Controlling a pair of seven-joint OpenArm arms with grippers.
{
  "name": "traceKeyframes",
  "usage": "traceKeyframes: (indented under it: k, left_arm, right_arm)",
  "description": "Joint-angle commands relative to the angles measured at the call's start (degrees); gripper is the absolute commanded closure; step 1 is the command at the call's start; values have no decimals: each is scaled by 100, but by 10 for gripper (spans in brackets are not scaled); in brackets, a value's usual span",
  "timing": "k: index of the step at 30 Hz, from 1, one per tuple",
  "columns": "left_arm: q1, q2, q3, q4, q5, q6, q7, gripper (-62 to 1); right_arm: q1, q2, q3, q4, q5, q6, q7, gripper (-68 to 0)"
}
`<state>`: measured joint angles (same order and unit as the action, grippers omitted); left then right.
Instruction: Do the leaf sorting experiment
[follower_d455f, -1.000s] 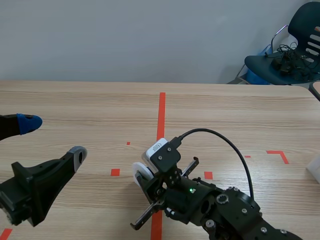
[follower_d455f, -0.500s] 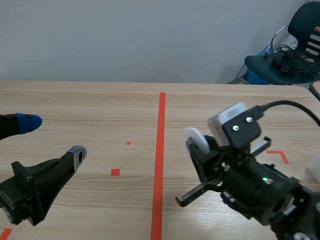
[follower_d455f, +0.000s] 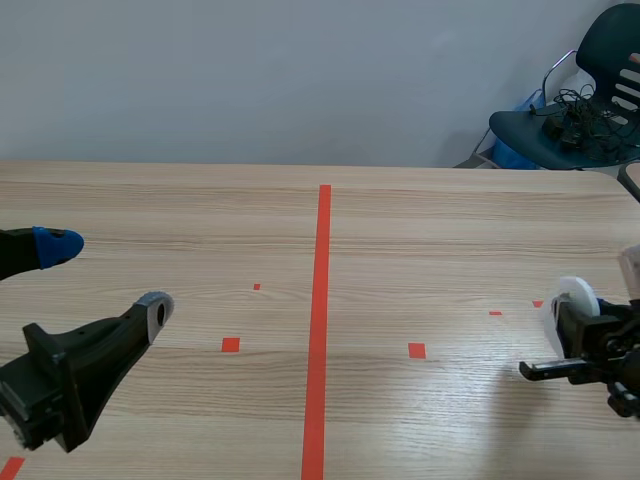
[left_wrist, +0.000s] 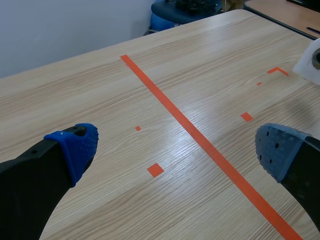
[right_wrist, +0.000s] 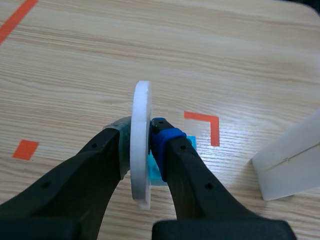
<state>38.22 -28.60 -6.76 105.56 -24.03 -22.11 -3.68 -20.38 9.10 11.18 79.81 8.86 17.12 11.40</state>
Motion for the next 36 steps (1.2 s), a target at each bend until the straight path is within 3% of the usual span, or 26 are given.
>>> traceKeyframes:
  k: [1, 7, 9, 14, 19, 24, 29, 36]
  left_arm:
    - [-31, 17, 0, 24, -55, -9, -85, -623]
    - [-31, 17, 0, 24, -55, -9, -83, -623]
    - [-31, 17, 0, 24, -55, -9, -83, -623]
    - [-31, 17, 0, 24, -55, -9, -85, -623]
    - [-31, 17, 0, 24, -55, -9, -85, -623]
    - [-31, 15, 0, 24, -55, -9, -85, -623]
    - [-31, 15, 0, 24, -55, -9, -83, -623]
    - [-31, 15, 0, 24, -55, -9, -83, -623]
  right_arm:
    - [304, 153, -72, -269, 46, 0, 164, -46]
    - [918, 308, 133, -1311, 39, -188, 363, -46]
    - [1014, 313, 286, -1530, 42, -321, 461, -46]
    - [1084, 369, 452, -1818, 39, -326, 505, -58]
    - [1021, 376, 466, -1849, 39, -640, 485, -200]
    - [970, 470, 468, -1838, 42, -638, 807, -384]
    - [774, 605, 592, -1338, 50, -372, 894, -528]
    - [79, 693, 964, 492, 608, 387, 542, -631]
